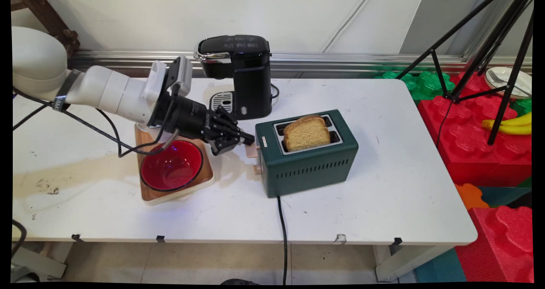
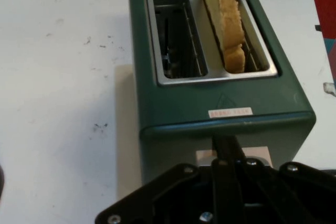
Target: Press the toaster switch
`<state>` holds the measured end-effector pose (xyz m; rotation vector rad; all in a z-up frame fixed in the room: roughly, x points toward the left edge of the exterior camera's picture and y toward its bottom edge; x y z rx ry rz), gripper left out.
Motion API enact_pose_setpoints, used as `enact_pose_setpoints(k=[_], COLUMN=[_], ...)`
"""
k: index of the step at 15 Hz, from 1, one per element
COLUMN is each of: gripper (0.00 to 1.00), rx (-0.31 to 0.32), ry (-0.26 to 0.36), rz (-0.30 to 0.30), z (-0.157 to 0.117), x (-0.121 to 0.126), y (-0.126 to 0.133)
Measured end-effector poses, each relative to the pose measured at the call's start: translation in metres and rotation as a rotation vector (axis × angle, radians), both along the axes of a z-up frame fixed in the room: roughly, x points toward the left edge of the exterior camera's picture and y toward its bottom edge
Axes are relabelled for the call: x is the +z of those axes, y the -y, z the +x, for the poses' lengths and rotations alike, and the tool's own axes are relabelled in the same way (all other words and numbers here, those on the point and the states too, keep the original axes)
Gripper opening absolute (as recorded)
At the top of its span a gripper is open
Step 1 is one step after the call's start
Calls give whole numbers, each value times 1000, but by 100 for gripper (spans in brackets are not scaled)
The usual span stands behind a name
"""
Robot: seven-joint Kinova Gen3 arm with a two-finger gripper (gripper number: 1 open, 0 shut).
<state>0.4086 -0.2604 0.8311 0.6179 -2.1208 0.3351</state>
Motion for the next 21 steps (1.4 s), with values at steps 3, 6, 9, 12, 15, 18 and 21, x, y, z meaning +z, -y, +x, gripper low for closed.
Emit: enact_pose_setpoints(k=[3, 6, 9, 12, 15, 18, 21], gripper=[0, 0, 0, 0, 0, 0, 0], rx=[-7, -11, -12, -12, -12, -14, -15], ry=[8, 16, 22, 29, 35, 40, 44], rz=[8, 15, 18, 22, 23, 27, 30], z=[-3, -5, -6, -6, -6, -5, -4], x=[-5, -10, -14, -20, -24, -29, -34], y=[-1, -1, 0, 2, 3, 4, 4])
